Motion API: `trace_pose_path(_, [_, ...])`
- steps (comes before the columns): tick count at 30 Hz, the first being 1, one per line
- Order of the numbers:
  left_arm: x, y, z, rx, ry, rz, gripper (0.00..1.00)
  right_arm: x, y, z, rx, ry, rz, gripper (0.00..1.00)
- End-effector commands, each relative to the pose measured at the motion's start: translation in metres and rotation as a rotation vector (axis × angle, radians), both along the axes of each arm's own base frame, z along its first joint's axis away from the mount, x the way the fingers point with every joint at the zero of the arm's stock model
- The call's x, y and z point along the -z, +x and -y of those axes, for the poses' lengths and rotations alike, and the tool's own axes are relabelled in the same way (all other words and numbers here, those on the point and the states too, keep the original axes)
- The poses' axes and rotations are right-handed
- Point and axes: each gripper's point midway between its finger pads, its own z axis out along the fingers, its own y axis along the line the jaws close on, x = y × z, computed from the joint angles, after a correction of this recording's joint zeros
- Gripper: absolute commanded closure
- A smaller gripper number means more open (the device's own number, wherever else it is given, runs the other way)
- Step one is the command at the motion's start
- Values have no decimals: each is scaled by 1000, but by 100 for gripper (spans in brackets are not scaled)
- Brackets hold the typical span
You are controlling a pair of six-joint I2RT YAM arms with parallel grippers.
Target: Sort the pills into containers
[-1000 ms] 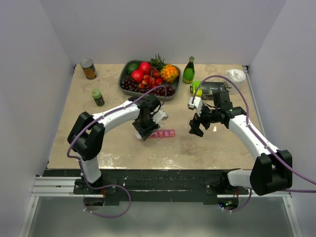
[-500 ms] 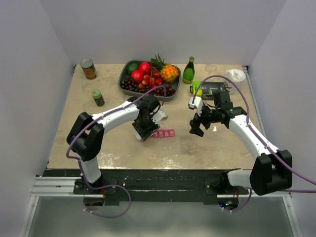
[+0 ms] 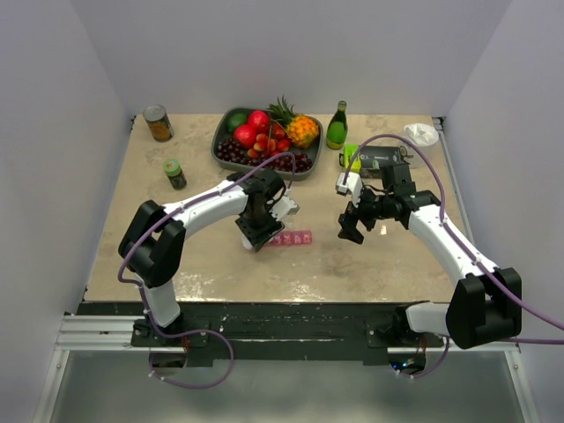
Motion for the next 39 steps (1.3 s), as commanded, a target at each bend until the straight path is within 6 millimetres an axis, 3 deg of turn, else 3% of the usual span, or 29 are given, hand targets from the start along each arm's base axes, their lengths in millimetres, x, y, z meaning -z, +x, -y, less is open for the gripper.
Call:
trace_pose_path(1, [-27,10,9,-23,-66,60,100,1,-1,-1,-16,11,-1,1])
trace_pose_path(13, [-30,10,9,-24,-71,66,100,1,-1,-1,-17,11,0,1])
trace_pose_path(23, [-4,4,-2,-33,-18,22,100,2,-1,0,-17,10,-2,1])
trace_pose_path(34, [-5,6,-2,-34,-27,25,100,2,-1,0,-14,11,-5,1])
trace_pose_path(39, [-14,9,3,-34,-63,47,100,1,-1,0,-16,12,-1,1])
